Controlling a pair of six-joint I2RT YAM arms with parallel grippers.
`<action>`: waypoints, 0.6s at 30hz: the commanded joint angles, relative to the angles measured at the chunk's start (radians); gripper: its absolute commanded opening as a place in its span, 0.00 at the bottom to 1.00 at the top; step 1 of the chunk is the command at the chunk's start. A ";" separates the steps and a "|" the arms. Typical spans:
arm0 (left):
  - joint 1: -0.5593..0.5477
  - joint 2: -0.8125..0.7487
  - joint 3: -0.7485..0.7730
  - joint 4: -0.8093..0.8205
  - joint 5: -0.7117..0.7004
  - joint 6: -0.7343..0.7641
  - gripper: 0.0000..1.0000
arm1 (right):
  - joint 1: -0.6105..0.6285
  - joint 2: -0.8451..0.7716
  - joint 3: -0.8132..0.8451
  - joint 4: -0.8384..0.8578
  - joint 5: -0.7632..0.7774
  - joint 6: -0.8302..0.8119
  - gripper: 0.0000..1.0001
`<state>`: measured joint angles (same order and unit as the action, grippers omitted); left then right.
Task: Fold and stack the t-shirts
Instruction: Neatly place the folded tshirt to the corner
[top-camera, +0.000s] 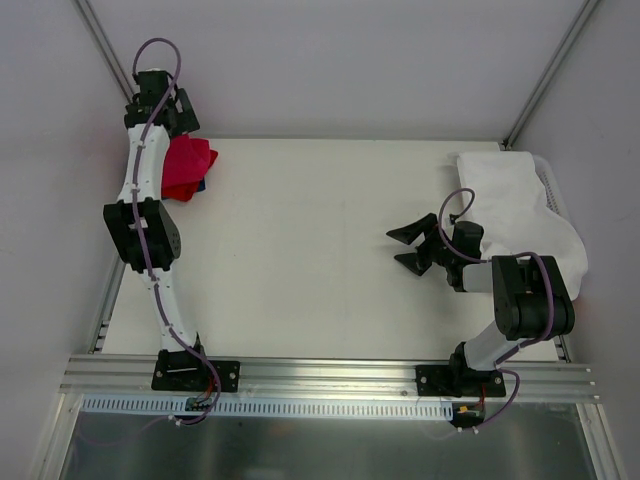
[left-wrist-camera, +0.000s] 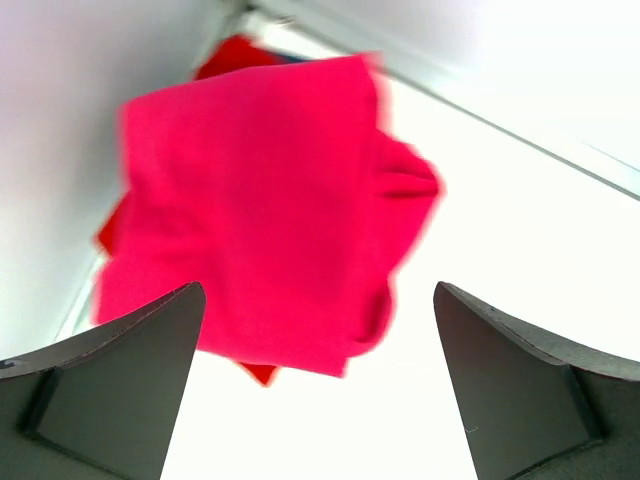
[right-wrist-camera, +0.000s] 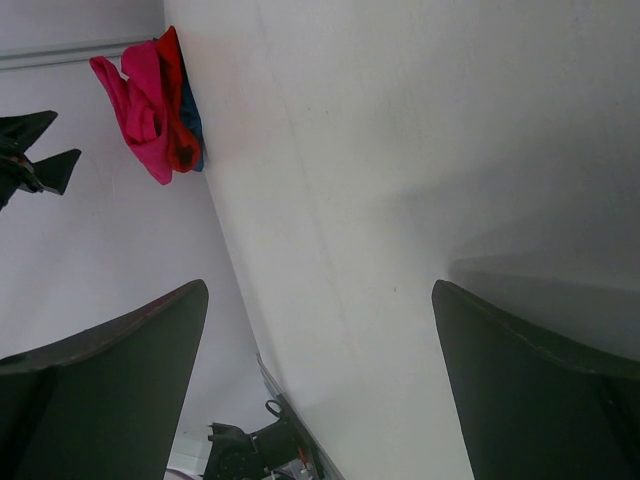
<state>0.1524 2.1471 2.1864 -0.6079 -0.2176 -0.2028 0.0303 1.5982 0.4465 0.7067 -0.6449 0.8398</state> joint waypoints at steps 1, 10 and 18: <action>-0.071 -0.004 0.035 0.000 -0.022 0.062 0.99 | 0.005 -0.017 0.015 0.050 -0.025 -0.019 0.99; -0.096 0.108 0.024 0.003 -0.023 0.026 0.99 | 0.003 -0.032 0.012 0.048 -0.032 -0.022 1.00; -0.091 0.158 0.019 0.010 0.015 -0.021 0.99 | -0.007 -0.030 0.011 0.048 -0.041 -0.021 1.00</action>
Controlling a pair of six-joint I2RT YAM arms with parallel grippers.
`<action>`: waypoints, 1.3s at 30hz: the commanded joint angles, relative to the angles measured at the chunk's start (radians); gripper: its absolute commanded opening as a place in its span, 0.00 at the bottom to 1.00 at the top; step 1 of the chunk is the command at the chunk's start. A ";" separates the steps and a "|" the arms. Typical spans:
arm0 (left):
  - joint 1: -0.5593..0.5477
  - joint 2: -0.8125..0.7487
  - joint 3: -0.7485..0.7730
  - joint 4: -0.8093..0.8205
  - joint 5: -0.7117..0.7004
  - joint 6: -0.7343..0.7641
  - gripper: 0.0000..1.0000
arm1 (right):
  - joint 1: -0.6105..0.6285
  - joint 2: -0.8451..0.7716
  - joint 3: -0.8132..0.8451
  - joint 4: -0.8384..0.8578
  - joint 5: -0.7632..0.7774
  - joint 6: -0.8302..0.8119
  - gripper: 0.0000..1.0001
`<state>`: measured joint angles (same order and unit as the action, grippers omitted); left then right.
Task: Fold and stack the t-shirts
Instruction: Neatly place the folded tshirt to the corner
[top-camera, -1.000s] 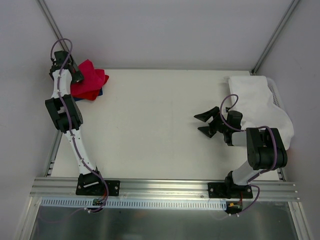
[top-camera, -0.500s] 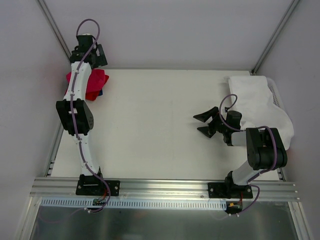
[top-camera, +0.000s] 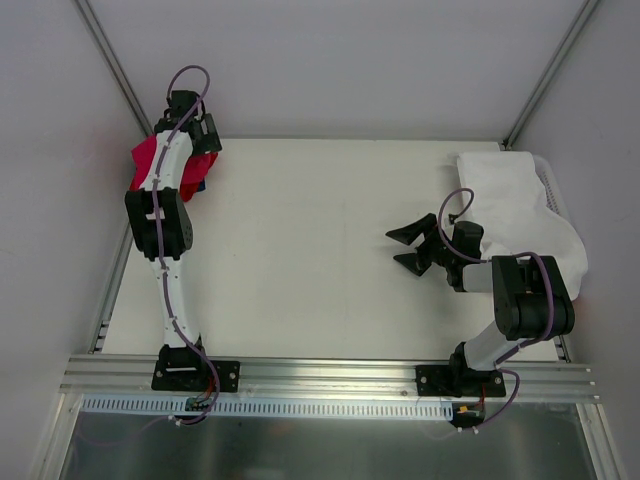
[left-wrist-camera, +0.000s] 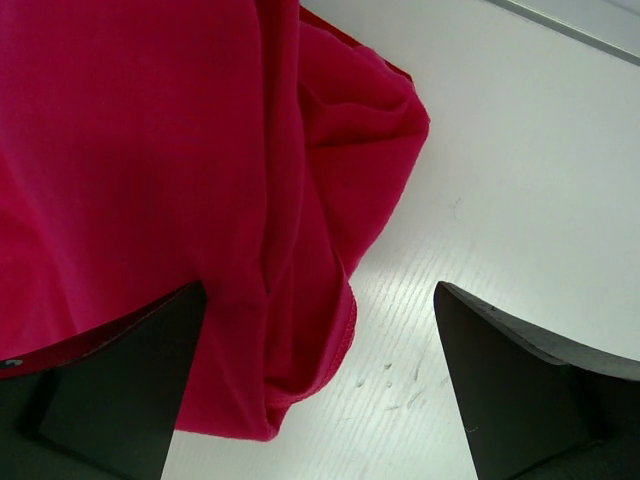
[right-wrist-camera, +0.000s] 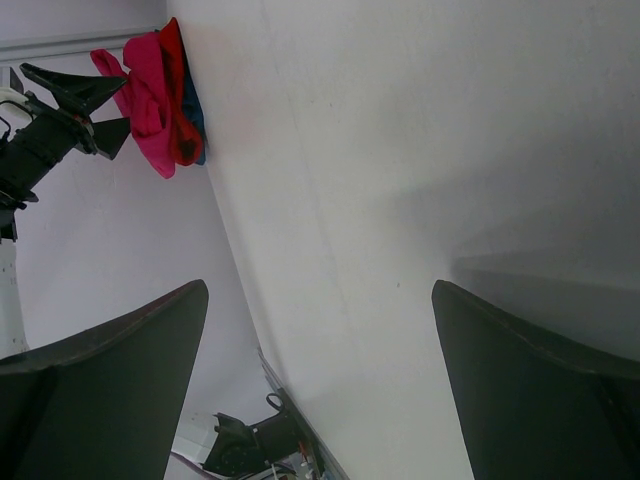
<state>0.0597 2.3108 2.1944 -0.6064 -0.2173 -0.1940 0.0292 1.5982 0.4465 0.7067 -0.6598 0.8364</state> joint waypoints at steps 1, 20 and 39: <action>0.005 -0.001 0.013 0.010 0.025 -0.041 0.99 | -0.008 -0.032 0.012 0.048 -0.026 -0.016 0.99; 0.011 0.079 0.030 0.034 0.263 -0.074 0.99 | -0.009 -0.015 0.020 0.050 -0.040 -0.016 0.99; -0.018 -0.364 0.090 0.050 0.191 -0.105 0.99 | 0.031 0.046 0.047 0.063 -0.041 -0.028 1.00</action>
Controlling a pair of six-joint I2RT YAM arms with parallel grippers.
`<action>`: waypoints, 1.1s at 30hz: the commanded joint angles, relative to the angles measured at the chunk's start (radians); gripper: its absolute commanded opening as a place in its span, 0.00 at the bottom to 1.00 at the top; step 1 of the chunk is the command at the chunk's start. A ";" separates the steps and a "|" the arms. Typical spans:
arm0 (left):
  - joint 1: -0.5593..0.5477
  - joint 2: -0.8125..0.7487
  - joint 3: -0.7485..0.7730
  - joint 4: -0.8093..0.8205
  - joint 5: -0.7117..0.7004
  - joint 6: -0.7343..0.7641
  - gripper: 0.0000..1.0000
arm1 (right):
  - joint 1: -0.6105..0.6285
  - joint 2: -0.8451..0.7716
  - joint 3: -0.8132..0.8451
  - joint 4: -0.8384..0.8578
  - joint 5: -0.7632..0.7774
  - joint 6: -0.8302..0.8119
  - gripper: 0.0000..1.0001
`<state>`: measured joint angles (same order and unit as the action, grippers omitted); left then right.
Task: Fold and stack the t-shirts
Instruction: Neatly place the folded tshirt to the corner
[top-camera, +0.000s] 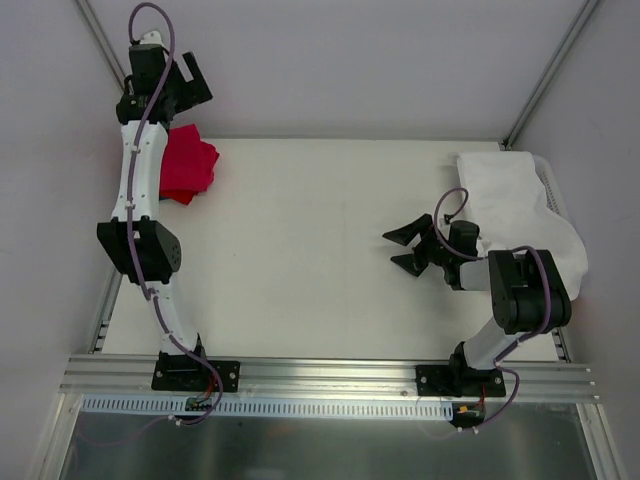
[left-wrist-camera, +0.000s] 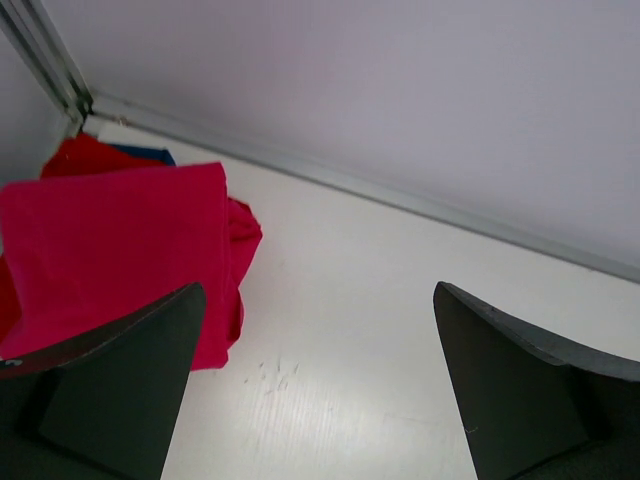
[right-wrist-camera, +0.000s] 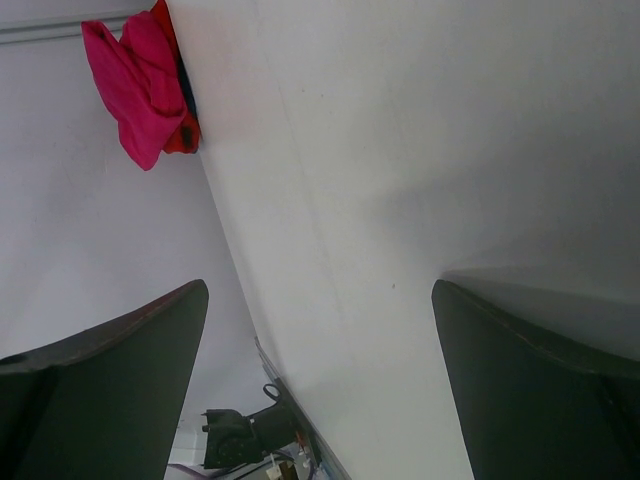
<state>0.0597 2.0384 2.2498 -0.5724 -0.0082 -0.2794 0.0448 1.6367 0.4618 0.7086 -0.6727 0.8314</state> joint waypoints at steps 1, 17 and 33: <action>-0.027 -0.124 0.030 0.016 -0.018 -0.023 0.99 | 0.017 0.011 0.034 0.061 -0.028 -0.025 0.99; -0.270 -0.855 -0.841 0.020 -0.305 -0.072 0.99 | 0.408 -0.393 0.210 -0.542 0.546 -0.556 1.00; -0.394 -1.411 -1.314 0.017 -0.104 -0.006 0.99 | 0.714 -0.575 0.440 -0.995 1.159 -0.735 0.99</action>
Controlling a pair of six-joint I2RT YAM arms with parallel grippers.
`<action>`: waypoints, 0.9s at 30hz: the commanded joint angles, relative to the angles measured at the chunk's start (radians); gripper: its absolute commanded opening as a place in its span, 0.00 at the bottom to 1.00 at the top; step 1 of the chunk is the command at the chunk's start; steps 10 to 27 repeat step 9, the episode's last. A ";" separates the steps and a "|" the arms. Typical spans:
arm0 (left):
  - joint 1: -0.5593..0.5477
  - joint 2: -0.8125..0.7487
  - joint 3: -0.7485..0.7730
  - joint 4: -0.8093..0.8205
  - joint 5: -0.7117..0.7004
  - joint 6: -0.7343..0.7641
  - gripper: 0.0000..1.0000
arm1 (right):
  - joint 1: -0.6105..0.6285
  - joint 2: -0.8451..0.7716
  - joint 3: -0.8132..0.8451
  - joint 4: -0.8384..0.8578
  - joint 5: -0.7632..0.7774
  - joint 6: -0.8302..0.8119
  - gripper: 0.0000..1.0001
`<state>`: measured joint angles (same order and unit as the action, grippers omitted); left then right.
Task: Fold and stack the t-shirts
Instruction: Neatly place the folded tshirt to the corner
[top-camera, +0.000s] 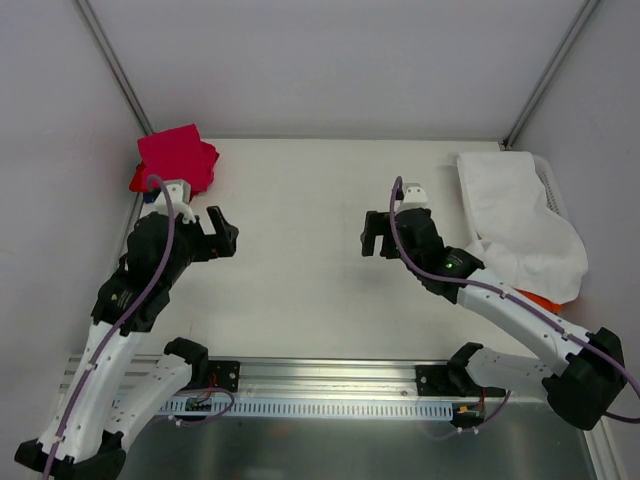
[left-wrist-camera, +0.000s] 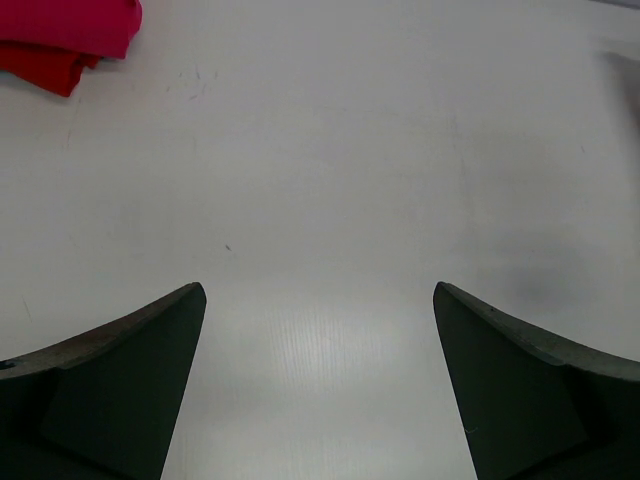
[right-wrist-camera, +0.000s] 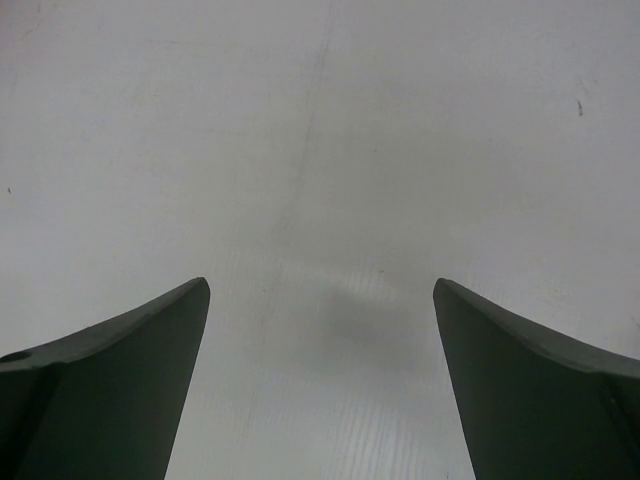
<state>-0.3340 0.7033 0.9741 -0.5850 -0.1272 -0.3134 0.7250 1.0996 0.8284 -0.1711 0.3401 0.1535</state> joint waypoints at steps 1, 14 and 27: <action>-0.002 -0.090 -0.046 0.030 0.014 0.025 0.99 | 0.043 -0.049 0.083 -0.145 0.158 -0.058 0.99; 0.001 -0.123 -0.087 0.056 0.106 0.036 0.99 | 0.097 -0.101 0.060 -0.222 0.183 -0.049 0.99; 0.001 -0.123 -0.087 0.056 0.106 0.036 0.99 | 0.097 -0.101 0.060 -0.222 0.183 -0.049 0.99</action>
